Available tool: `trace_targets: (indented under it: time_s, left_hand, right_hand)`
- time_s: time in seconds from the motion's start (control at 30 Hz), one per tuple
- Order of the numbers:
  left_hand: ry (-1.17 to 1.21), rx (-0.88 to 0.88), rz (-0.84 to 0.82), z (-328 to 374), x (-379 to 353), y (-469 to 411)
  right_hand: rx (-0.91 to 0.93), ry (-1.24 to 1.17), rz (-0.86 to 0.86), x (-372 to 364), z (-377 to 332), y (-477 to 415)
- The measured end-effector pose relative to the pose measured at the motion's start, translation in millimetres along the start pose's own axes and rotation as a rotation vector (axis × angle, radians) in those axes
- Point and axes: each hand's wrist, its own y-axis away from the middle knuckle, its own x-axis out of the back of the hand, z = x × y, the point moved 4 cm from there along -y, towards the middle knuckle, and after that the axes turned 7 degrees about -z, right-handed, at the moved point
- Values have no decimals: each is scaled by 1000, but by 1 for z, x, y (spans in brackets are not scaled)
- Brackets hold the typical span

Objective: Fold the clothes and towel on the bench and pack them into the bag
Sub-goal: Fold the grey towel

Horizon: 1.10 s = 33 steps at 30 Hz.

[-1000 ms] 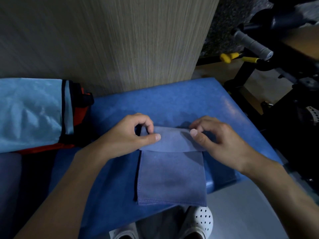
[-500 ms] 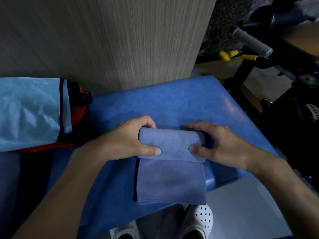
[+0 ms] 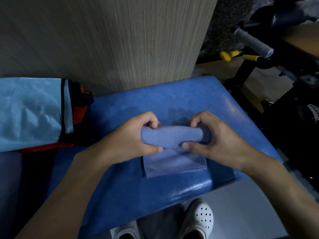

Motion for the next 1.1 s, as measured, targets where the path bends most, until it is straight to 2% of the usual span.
trace_targets:
  time_s: [0.1,0.27,0.43,0.57,0.7,0.8,0.93,1.1]
  left_hand:
    - [40,9,-113,4,-5,7]
    - [97,-14,-123,8,-6,10]
    - [66,33,-168,4,-13,12]
    - [-57,78,-197,6,-21,13]
    - [-153,42,-230,17,-27,11]
    - [-222,54,-257,21,-28,9]
    - [-245,74,-286,26,-34,10]
    - [-56,57,-260,34,-38,28]
  right_hand:
    - [24,-131,-34,-2,-2,5]
    - [-28,-147,-69,-2,0,10]
    - [-118,-38,-218,-5,5,15]
    - [-138,102,-297,-6,4,19]
    - [-150,180,-337,-8,-1,21]
    - [-171,139,-319,-8,-3,21]
    - [-172,-70,-226,-4,-4,24]
    - [-151,-320,-87,-10,-19,30]
